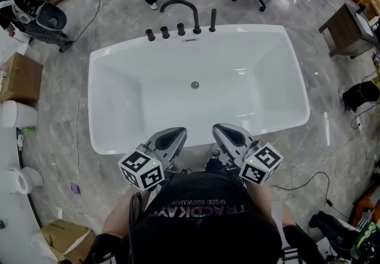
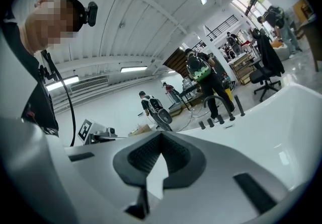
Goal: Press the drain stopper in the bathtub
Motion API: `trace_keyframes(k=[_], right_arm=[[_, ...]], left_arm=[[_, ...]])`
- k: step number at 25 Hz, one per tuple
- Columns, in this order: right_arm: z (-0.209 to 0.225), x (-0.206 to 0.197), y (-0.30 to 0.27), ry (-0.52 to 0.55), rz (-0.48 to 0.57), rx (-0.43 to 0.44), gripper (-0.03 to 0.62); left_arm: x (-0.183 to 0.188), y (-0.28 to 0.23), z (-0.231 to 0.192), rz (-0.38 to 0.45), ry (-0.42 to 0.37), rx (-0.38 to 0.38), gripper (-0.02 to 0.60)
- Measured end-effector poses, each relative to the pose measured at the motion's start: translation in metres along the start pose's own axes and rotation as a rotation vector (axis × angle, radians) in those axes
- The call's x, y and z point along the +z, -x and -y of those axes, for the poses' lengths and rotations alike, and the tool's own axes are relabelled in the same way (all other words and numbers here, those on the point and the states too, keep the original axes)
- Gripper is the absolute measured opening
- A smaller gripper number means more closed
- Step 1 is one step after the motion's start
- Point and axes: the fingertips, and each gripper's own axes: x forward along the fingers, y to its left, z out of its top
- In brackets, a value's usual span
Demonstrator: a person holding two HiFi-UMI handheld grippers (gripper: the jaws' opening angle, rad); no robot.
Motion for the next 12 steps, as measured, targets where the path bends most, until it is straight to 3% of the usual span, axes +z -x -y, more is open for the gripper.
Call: trace_keyframes(k=[12], right_arm=[[0.069, 0.009, 0.013, -0.042, -0.066, 0.096, 0.011]], left_arm=[[-0.014, -0.045, 0.015, -0.039, 0.032, 0.123, 0.006]])
